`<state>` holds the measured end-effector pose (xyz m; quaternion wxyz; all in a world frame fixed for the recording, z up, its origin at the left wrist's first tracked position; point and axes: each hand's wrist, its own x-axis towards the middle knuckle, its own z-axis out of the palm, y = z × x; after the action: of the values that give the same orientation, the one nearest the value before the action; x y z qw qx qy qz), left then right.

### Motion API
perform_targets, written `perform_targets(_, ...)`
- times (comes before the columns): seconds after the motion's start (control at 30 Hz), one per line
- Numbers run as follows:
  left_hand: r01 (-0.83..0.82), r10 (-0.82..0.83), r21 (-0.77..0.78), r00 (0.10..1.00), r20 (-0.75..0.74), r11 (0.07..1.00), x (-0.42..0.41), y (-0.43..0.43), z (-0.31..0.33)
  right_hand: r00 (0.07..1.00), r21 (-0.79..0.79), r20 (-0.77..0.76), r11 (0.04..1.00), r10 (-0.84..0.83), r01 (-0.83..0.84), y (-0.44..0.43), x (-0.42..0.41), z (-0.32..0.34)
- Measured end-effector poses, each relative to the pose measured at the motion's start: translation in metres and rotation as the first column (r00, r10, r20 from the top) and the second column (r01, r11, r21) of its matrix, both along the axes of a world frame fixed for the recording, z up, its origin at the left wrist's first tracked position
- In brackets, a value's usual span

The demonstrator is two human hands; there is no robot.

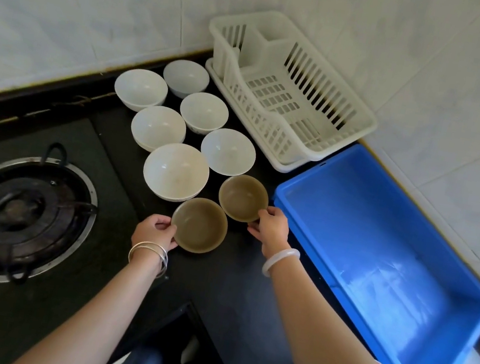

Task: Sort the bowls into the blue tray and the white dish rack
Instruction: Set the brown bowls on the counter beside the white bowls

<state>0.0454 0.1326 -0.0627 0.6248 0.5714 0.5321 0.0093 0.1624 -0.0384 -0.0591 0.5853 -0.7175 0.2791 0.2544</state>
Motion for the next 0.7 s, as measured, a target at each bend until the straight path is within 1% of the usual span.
perform_targets(0.1,0.025,-0.026,0.046,1.000,0.016,0.999,-0.002,-0.003,0.000,0.999,-0.003,-0.004,0.999,0.034,-0.034,-0.003,-0.002,0.001)
perform_targets(0.2,0.127,-0.130,0.147,0.992,0.010,0.981,-0.007,-0.006,0.004,0.997,-0.024,0.010,0.997,0.072,-0.072,-0.008,-0.006,0.006)
perform_targets(0.27,0.232,-0.231,0.269,0.972,-0.035,0.935,-0.011,-0.008,0.009,0.992,-0.065,0.047,0.991,0.119,-0.116,-0.014,-0.011,0.012)
perform_targets(0.33,0.300,-0.292,0.387,0.953,-0.080,0.872,-0.016,-0.012,0.017,0.979,-0.132,0.112,0.979,0.171,-0.156,-0.023,-0.020,0.020)
perform_targets(0.43,0.295,-0.316,0.519,0.948,-0.051,0.802,-0.022,-0.026,0.032,0.944,-0.245,0.210,0.948,0.255,-0.202,-0.045,-0.039,0.036)
perform_targets(0.5,0.312,-0.365,0.541,0.931,-0.011,0.781,-0.025,-0.040,0.042,0.912,-0.323,0.266,0.920,0.313,-0.222,-0.063,-0.055,0.046)
perform_targets(0.57,0.363,-0.436,0.536,0.900,0.011,0.762,-0.027,-0.059,0.049,0.891,-0.389,0.295,0.895,0.346,-0.218,-0.084,-0.074,0.055)
perform_targets(0.7,0.495,-0.601,0.524,0.798,0.041,0.693,-0.033,-0.109,0.060,0.885,-0.535,0.296,0.830,0.358,-0.157,-0.137,-0.115,0.067)
